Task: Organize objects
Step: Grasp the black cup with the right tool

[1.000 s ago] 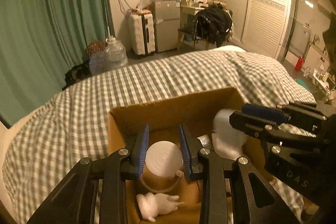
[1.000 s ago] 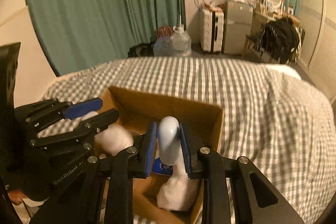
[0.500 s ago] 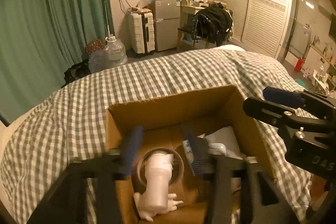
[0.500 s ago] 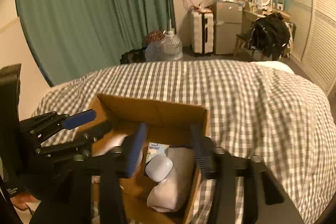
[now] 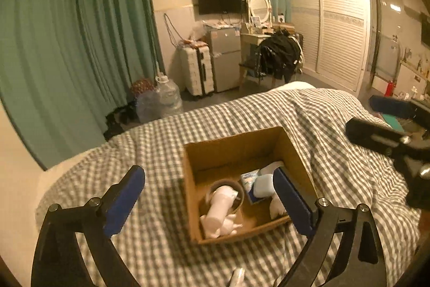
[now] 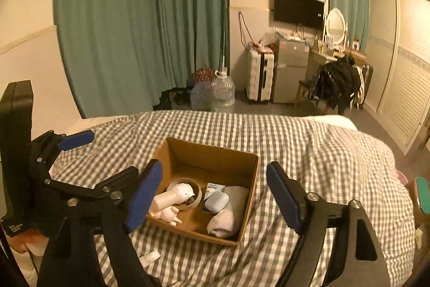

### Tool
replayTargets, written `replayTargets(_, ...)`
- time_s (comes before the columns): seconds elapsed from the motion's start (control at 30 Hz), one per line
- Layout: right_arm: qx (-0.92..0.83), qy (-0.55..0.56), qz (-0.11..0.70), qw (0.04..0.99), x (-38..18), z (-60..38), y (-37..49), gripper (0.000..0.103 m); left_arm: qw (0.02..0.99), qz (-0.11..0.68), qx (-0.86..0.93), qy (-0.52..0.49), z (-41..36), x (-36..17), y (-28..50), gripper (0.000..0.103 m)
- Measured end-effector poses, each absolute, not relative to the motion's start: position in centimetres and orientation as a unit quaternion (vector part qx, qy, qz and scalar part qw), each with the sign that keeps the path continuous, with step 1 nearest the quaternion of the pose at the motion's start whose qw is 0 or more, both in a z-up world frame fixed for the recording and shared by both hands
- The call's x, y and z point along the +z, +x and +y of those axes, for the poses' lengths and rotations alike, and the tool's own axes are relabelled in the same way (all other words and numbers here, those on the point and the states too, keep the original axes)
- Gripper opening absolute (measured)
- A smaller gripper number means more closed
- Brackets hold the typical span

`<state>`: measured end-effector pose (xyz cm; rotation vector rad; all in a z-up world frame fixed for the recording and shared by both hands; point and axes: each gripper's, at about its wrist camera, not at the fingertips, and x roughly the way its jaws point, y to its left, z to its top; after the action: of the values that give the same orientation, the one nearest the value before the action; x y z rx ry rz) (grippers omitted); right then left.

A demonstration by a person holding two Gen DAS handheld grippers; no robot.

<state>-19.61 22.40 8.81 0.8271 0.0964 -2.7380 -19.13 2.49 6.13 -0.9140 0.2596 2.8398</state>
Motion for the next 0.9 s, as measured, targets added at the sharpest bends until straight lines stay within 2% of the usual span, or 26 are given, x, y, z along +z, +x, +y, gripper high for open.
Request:
replayTargets(0.23,-0.956,0.254,0.046,0.142,11.8,21.8,-13.6,0.089,0.057,0.085,0.954,-0.281,1.0,8.3,-13.1,0.102)
replayTargets(0.43,-0.953,0.264,0.061,0.139,11.0,20.9,-9.5,0.089,0.043,0.071,0.951,-0.298,-0.8,6.5,-9.4,0.102)
replayTargets(0.63,-0.946,0.284,0.069,0.139,6.0,20.1,-7.3,0.089,0.011,0.039,0.943,-0.330,-2.3,0.8,-7.1,0.102)
replayTargets(0.9,-0.908,0.380,0.063,0.168,-4.8,17.5,-9.1,0.089,-0.036,0.036,0.922,-0.384,-2.7,-7.8,-6.7,0.102)
